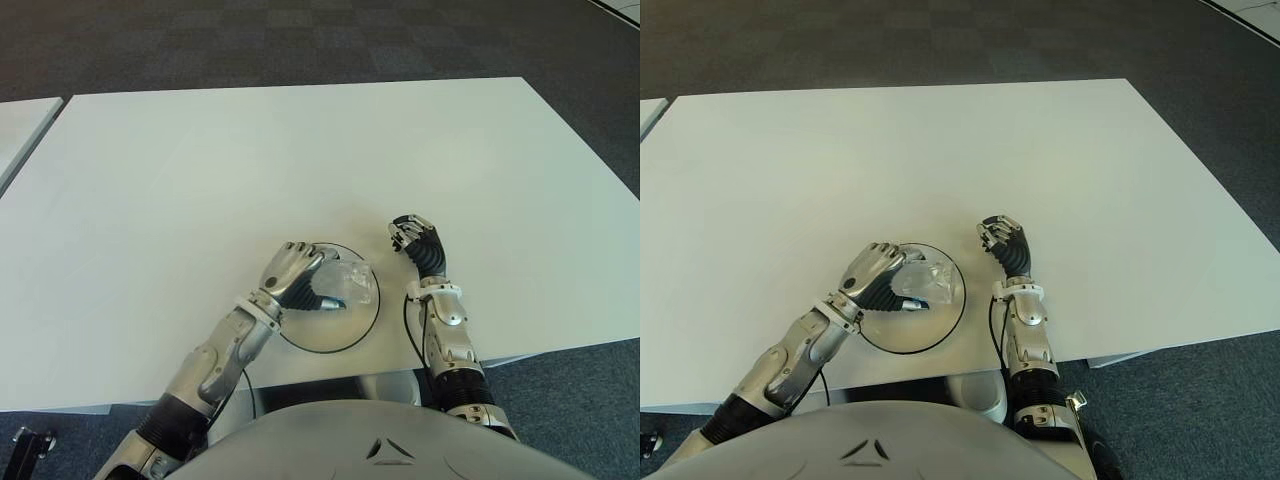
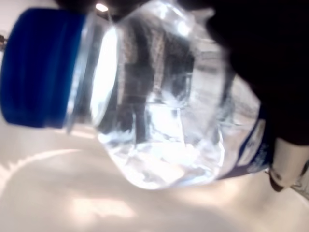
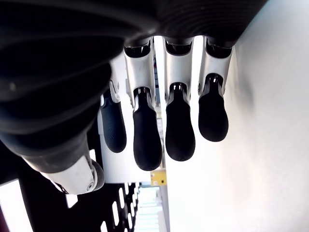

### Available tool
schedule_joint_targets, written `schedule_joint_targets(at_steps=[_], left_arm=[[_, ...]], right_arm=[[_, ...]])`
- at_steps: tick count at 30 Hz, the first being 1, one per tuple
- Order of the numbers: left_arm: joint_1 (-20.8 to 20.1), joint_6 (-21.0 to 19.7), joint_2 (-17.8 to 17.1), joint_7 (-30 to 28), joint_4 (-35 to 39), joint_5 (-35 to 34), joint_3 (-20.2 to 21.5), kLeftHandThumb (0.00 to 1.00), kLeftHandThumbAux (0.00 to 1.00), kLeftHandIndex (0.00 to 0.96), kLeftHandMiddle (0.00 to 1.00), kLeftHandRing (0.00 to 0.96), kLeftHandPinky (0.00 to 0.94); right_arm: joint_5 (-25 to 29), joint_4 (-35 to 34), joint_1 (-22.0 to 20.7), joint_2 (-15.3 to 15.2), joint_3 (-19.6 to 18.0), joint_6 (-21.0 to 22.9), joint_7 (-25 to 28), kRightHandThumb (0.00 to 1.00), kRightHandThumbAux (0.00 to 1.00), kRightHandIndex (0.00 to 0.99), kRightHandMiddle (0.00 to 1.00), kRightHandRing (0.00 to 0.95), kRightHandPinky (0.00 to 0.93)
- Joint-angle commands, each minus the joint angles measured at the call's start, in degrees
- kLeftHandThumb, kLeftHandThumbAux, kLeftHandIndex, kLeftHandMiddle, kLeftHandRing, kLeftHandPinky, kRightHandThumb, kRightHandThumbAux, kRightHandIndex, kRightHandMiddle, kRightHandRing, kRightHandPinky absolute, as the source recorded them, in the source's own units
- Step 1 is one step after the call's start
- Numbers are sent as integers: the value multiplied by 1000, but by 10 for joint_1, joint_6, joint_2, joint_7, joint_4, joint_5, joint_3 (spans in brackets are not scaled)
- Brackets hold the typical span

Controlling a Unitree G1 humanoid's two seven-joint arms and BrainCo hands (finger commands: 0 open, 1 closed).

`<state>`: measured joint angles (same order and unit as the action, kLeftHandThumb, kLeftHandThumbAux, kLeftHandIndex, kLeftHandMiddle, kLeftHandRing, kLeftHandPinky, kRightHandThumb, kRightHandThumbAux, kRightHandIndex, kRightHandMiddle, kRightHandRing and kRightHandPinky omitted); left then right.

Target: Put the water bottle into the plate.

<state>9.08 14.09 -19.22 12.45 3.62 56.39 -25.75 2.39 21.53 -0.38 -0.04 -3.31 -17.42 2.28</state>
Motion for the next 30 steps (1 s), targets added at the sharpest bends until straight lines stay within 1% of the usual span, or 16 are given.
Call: schedule_joint_targets(at_steps=[1,5,7,10,11,14,20,22,23,24,25,26,27,28,29,30], left_arm=[[-19,-6,2,64,-22,41,-10,851,668,399,551,871,880],[-26,-6,2,89,-33,55,-15,852,667,404,561,854,848],[-28,-5,3,85,-37,47,-15,853,665,410,576,826,814],[-31,5,-2,60,-40,18,-14,851,665,410,588,775,764],[-33,9,-4,52,-42,10,-14,850,663,421,553,757,745],[-36,16,-9,41,-44,-6,-15,848,661,433,510,728,710],[-60,54,-31,37,-66,-14,-23,842,662,432,490,682,666],[-65,63,-36,36,-70,-12,-25,837,666,428,484,621,602],[-69,68,-39,29,-72,-14,-27,781,682,421,469,570,557],[-71,71,-42,25,-74,-16,-28,684,668,390,450,534,524],[-73,73,-44,22,-76,-17,-28,534,651,344,422,482,475],[-71,71,-43,13,-74,-22,-28,437,640,315,404,448,445],[-69,69,-43,4,-70,-28,-27,380,635,302,389,421,412],[-67,68,-42,-2,-68,-31,-26,287,629,282,361,374,353],[-65,67,-43,-12,-63,-36,-25,226,625,269,343,344,315],[-65,67,-44,-17,-61,-38,-25,197,622,262,330,325,290]], right_arm=[[5,7,12,2,0,14,4,708,725,437,668,669,681],[7,7,12,2,-1,14,6,708,725,437,669,668,678],[8,7,12,2,-2,14,8,708,725,438,670,668,678],[9,8,13,2,-3,12,9,708,725,438,670,667,674],[10,8,13,2,-3,11,10,708,725,438,670,665,671],[10,9,13,2,-4,9,11,707,725,438,670,664,667],[10,11,13,3,-5,6,11,707,726,437,669,662,670],[10,11,13,3,-6,7,10,707,726,437,667,662,669],[10,10,13,4,-6,9,9,707,726,437,665,662,673],[10,11,13,4,-6,10,9,707,726,437,664,662,672],[10,11,13,4,-6,11,8,707,726,437,662,661,670],[9,11,13,5,-6,11,7,707,725,437,661,661,669],[9,11,13,5,-6,12,6,707,725,437,661,660,670],[8,10,13,5,-6,12,5,707,725,437,660,659,669],[8,10,13,5,-6,13,5,707,725,437,660,659,668],[8,10,13,5,-6,14,5,707,725,437,660,659,667]])
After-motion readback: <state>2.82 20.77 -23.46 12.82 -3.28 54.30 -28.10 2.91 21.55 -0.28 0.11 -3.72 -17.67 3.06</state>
